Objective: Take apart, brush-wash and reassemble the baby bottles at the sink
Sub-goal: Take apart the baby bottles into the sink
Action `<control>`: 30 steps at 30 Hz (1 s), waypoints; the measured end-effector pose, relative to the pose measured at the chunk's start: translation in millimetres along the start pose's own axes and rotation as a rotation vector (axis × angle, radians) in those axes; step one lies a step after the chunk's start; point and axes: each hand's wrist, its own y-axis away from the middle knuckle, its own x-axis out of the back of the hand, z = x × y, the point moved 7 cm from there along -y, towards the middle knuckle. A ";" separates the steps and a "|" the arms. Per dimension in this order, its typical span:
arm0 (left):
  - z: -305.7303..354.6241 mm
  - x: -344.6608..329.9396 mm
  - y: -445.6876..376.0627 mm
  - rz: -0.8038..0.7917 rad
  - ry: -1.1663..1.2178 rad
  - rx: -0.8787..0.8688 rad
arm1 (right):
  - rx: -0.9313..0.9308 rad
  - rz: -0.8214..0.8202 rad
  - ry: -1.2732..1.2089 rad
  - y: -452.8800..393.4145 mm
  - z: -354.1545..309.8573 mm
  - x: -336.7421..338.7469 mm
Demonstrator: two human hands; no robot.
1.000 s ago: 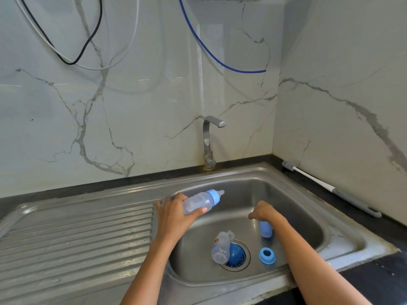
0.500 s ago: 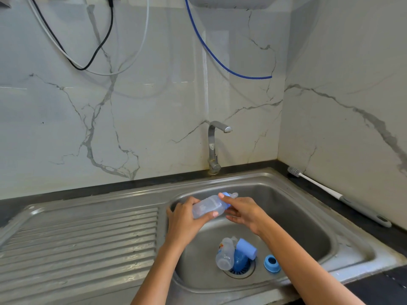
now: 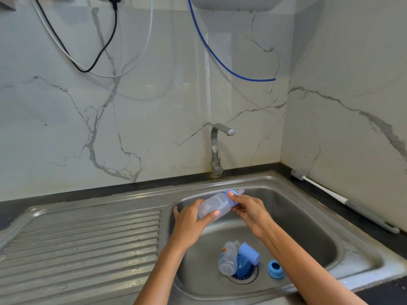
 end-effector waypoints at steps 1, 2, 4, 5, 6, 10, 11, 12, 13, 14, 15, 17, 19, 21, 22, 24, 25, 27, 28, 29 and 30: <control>-1.4 -0.8 -1.1 -0.013 0.047 -0.007 | 0.021 -0.012 0.004 0.2 -1.6 -0.4; -2.8 -1.9 -2.3 -0.026 0.082 -0.009 | 0.043 -0.023 0.008 0.5 -3.5 -1.0; -6.5 -3.9 -3.3 -0.049 0.127 0.015 | 0.088 -0.049 0.012 1.9 -7.8 -3.4; -7.3 -4.4 -3.2 -0.056 0.156 0.034 | 0.109 -0.066 0.010 3.4 -10.8 -5.2; -8.7 -5.5 -3.7 -0.059 0.190 0.053 | 0.128 -0.082 0.006 5.2 -14.0 -6.9; -13.1 -9.1 -5.6 -0.090 0.328 0.115 | 0.193 -0.132 0.029 11.5 -24.4 -13.1; -11.9 -9.0 -5.5 -0.096 0.372 0.115 | 0.209 -0.139 0.044 12.4 -26.4 -14.1; -9.0 -8.0 -5.3 -0.100 0.412 0.107 | 0.223 -0.143 0.061 13.0 -28.1 -14.8; -6.8 -7.1 -5.3 -0.104 0.445 0.101 | 0.236 -0.148 0.076 13.7 -29.7 -16.1; -5.4 -7.2 -5.4 -0.116 0.477 0.102 | 0.247 -0.151 0.091 13.9 -30.7 -16.6; -4.2 -7.5 -5.1 -0.131 0.512 0.105 | 0.255 -0.155 0.104 14.3 -31.4 -17.2; -3.6 -8.3 -4.0 -0.165 0.561 0.125 | 0.261 -0.159 0.128 14.9 -31.7 -17.4; -7.2 -10.3 -4.2 -0.191 0.589 0.153 | 0.266 -0.160 0.149 15.0 -32.1 -17.4; -8.3 -10.6 -4.4 -0.214 0.608 0.162 | 0.273 -0.161 0.173 15.4 -32.5 -18.3; -7.9 -10.6 -4.5 -0.223 0.609 0.164 | 0.276 -0.159 0.180 15.0 -32.1 -18.2; -9.2 -11.5 -5.2 -0.222 0.588 0.178 | 0.272 -0.145 0.169 15.1 -30.2 -18.3; -11.2 -12.4 -5.6 -0.205 0.563 0.178 | 0.249 -0.149 0.145 14.7 -28.4 -20.1; -11.9 -11.8 -5.5 -0.158 0.424 0.143 | 0.148 -0.173 0.046 12.6 -21.8 -25.1; -13.1 -12.0 -5.2 -0.144 0.290 0.119 | 0.085 -0.170 -0.021 12.4 -17.9 -27.2; -11.8 -12.0 -4.2 -0.142 0.129 0.089 | 0.028 -0.154 -0.079 12.3 -13.9 -28.5; -5.1 -11.0 -1.5 -0.146 -0.014 0.045 | -0.013 -0.128 -0.118 12.4 -10.7 -28.7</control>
